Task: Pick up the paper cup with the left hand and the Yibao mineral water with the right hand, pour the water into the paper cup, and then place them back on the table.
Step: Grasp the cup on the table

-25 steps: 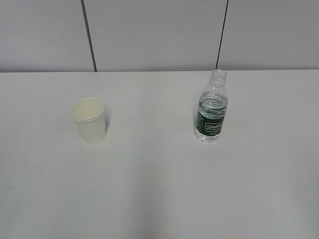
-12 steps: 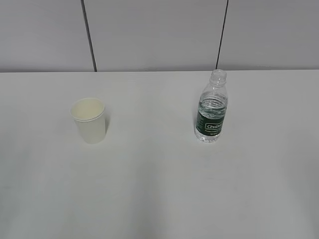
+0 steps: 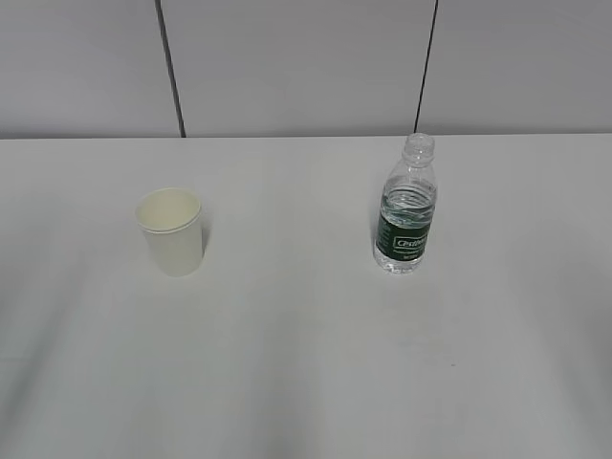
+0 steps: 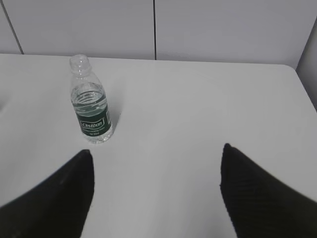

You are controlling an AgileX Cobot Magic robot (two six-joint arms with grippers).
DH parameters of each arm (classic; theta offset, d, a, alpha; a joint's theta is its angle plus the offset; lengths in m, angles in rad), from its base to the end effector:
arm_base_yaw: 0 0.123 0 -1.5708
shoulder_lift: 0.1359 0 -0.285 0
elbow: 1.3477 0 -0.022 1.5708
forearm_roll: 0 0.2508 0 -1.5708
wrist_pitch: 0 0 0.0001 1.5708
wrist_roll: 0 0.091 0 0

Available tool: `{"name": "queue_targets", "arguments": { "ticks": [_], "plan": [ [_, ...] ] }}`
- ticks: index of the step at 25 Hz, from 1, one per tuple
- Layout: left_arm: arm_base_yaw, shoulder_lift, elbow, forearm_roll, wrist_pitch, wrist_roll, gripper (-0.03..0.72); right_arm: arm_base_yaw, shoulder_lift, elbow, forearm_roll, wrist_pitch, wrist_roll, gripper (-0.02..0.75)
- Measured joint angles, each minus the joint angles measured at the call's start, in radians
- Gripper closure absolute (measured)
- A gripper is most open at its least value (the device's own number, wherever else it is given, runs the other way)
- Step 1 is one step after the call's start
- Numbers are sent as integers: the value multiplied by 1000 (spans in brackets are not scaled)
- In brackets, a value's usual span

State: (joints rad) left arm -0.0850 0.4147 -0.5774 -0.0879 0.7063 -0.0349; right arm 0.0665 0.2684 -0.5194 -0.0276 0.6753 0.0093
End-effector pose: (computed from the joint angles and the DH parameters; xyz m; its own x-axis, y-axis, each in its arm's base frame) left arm 0.0756 -0.0116 0.3155 -0.4490 -0.0636 -0.8913 0.0906 0.9891 -0.1162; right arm 0.0531 0.0020 0.3089 -0.3292 -0.0342 -0.9436 -0.0542 0.9984 -0.0173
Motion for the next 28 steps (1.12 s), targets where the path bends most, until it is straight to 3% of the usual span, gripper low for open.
{"name": "queue_targets", "arguments": {
  "ticks": [4, 11, 28],
  "plan": [
    [0, 96, 0, -7, -115, 12, 150, 0, 100, 0, 0, -92, 0, 153],
    [0, 207, 1, -73, -316, 142, 151, 0, 250, 0, 0, -203, 0, 153],
    [0, 560, 1, -38, -637, 186, 151, 0, 564, 0, 0, -491, 0, 153]
  ]
}}
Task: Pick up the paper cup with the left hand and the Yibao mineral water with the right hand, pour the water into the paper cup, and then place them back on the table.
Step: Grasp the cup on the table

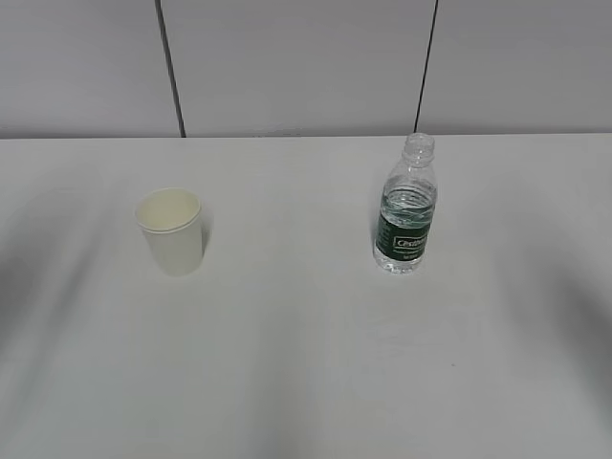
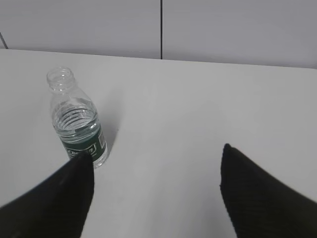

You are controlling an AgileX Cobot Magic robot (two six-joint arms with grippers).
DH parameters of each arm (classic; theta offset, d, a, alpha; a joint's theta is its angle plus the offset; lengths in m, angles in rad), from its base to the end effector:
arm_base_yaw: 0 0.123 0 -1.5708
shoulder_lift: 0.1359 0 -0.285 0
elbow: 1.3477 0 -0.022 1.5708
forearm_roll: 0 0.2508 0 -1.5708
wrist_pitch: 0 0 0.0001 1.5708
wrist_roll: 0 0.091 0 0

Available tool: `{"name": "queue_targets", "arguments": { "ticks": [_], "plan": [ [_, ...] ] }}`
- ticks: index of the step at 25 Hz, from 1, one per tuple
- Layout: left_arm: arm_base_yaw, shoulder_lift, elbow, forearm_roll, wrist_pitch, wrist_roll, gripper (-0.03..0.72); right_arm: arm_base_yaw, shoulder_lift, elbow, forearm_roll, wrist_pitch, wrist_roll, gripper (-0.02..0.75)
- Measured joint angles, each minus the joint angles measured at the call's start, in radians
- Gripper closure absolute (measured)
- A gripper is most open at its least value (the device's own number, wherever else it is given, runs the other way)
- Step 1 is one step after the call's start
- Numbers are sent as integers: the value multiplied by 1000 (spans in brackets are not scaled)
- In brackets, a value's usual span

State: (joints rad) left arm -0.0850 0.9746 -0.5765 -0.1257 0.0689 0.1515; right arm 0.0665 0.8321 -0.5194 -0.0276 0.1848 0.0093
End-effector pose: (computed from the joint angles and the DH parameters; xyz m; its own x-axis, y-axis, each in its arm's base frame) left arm 0.2026 -0.0181 0.2888 -0.3663 0.0574 -0.9287 0.1025 0.9945 0.0210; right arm 0.1709 0.0109 0.2868 -0.3968 -0.0443 -0.9168 -0.0689 0.9975 -0.0184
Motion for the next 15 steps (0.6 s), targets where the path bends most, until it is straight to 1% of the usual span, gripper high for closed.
{"name": "queue_targets", "arguments": {
  "ticks": [5, 11, 15],
  "plan": [
    [-12, 95, 0, 0, -88, 0, 151, 0, 82, 0, 0, -54, 0, 153],
    [-87, 224, 0, 8, -204, 0, 151, 0, 123, 0, 0, -90, 0, 153],
    [-116, 306, 0, 8, -265, 0, 151, 0, 152, 0, 0, -116, 2, 153]
  ]
}}
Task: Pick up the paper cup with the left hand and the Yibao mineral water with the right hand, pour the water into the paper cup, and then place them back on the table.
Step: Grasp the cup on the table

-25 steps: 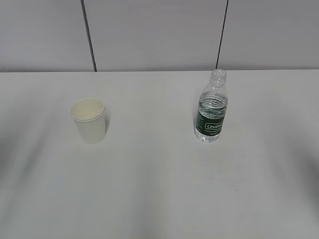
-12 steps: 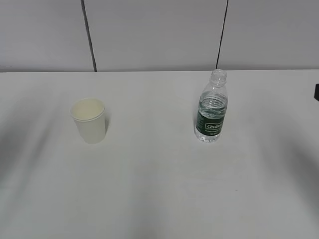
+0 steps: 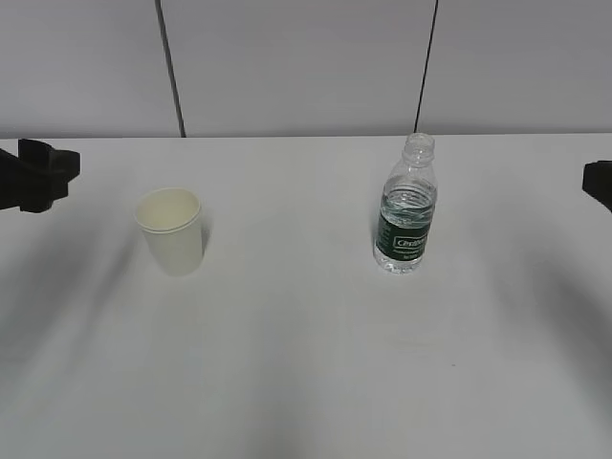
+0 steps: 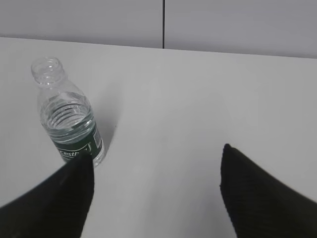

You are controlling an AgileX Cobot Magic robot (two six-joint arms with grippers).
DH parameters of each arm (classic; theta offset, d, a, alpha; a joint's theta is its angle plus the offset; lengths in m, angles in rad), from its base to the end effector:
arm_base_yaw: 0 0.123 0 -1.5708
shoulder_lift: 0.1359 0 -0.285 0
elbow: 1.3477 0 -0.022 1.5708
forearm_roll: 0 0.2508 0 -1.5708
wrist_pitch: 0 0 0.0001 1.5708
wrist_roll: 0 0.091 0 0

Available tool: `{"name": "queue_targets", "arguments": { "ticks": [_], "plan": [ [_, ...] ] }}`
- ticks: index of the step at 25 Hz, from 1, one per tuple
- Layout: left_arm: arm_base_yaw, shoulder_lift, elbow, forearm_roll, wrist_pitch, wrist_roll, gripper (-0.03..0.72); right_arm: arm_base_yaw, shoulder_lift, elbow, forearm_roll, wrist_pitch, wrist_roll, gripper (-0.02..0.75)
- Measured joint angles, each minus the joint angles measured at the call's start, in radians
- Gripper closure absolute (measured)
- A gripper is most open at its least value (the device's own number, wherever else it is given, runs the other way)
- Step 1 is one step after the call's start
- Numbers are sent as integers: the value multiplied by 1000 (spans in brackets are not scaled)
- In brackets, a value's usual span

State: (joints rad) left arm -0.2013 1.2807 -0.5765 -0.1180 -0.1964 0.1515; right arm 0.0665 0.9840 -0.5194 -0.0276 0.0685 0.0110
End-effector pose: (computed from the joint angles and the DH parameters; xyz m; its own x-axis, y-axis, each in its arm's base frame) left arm 0.2517 -0.0492 0.2401 -0.3946 0.1170 -0.9114 0.1936 0.9802 0.0420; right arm 0.1987 0.0131 0.2682 -0.4292 -0.0452 -0.9021 -0.0719 0.9973 -0.0157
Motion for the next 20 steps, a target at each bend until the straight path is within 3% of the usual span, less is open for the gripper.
{"name": "queue_targets", "arguments": {
  "ticks": [8, 16, 20],
  "plan": [
    [-11, 35, 128, -43, -194, -53, 151, 0, 91, 0, 0, -119, 0, 153],
    [-130, 35, 264, -44, -327, -92, 178, 0, 166, 0, 0, -230, 0, 153],
    [-142, 35, 321, -44, -425, -99, 189, 0, 210, 30, -4, -360, 0, 153]
  ]
}}
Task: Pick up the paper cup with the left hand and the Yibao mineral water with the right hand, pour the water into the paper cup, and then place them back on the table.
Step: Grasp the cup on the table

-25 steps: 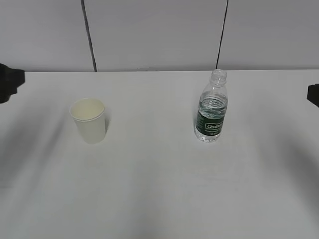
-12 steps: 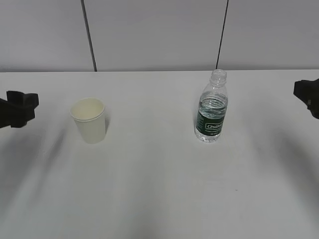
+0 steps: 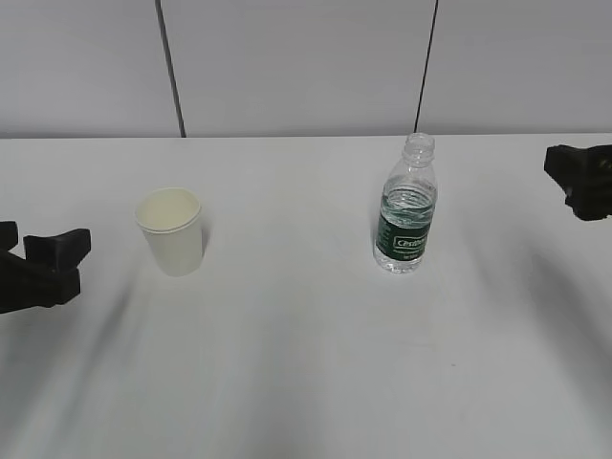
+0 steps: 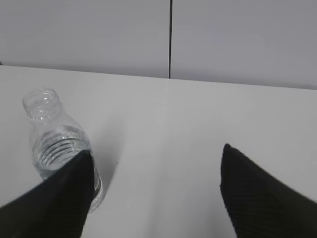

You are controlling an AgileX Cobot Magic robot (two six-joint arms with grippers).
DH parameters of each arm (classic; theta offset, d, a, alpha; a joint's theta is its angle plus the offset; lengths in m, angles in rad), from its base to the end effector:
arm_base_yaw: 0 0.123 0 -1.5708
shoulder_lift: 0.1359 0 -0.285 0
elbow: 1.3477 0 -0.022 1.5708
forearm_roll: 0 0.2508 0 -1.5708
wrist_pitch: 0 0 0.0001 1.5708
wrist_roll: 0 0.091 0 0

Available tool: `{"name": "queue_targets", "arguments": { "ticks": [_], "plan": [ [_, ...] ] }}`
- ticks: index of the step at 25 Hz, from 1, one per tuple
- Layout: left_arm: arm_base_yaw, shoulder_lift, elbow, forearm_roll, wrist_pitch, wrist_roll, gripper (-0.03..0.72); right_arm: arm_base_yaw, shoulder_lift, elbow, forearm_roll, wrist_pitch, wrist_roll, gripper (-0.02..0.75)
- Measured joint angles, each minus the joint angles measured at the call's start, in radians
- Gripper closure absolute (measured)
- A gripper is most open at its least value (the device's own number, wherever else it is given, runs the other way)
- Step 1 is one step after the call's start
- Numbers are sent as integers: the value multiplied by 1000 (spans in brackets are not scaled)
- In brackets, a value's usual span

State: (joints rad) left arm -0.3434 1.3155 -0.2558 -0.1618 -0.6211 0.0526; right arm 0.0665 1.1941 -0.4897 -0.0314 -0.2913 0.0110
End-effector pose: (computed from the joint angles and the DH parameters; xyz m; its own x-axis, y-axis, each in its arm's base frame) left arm 0.2009 -0.0628 0.1793 -0.3486 0.0408 -0.9364 0.2256 0.9733 -0.0416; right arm 0.2349 0.0165 0.2433 -0.3181 -0.0403 -0.9472 -0.0811 0.9966 -0.0152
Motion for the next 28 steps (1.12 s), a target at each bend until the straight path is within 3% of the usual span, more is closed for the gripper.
{"name": "queue_targets", "arguments": {
  "ticks": [5, 9, 13, 18, 21, 28],
  "plan": [
    [-1, 31, 32, 15, -82, -16, 192, 0, 51, 45, -2, -137, 0, 153],
    [-1, 114, 32, 98, -180, -40, 192, 0, 107, 120, -3, -348, 0, 153],
    [-1, 226, 32, 125, -323, -43, 192, 0, 130, 151, -12, -448, 0, 153],
    [-1, 379, 32, 162, -495, -43, 192, 0, 192, 178, -119, -562, 26, 153],
    [-1, 453, 29, 202, -510, -43, 192, 0, 243, 178, -178, -626, 36, 153],
    [-1, 501, 28, 222, -517, -43, 192, 0, 367, 178, -197, -777, 39, 153]
  ]
}}
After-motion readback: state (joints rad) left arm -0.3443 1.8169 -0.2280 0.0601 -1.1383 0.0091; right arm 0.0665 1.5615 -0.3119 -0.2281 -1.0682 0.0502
